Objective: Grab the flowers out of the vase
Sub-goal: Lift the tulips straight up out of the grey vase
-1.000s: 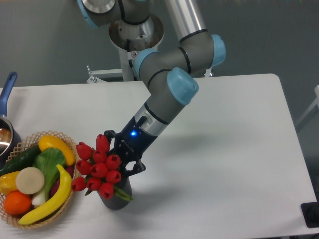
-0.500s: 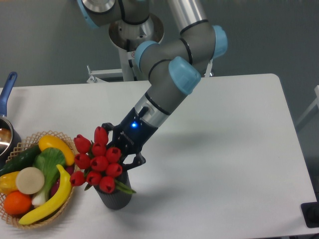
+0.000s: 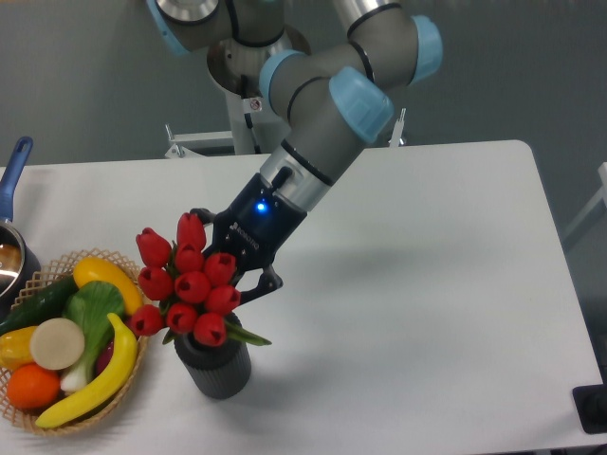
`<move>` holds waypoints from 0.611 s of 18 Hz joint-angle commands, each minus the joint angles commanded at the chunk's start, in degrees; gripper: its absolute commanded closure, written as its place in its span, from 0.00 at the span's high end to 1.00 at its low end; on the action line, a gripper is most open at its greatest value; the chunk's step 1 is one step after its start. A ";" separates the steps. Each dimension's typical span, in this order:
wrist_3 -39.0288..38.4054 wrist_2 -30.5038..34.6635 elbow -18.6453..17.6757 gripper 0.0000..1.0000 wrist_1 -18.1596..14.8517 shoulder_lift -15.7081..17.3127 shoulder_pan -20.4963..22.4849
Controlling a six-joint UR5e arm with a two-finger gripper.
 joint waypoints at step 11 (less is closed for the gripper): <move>-5.45 0.00 2.11 0.40 -0.09 3.25 3.34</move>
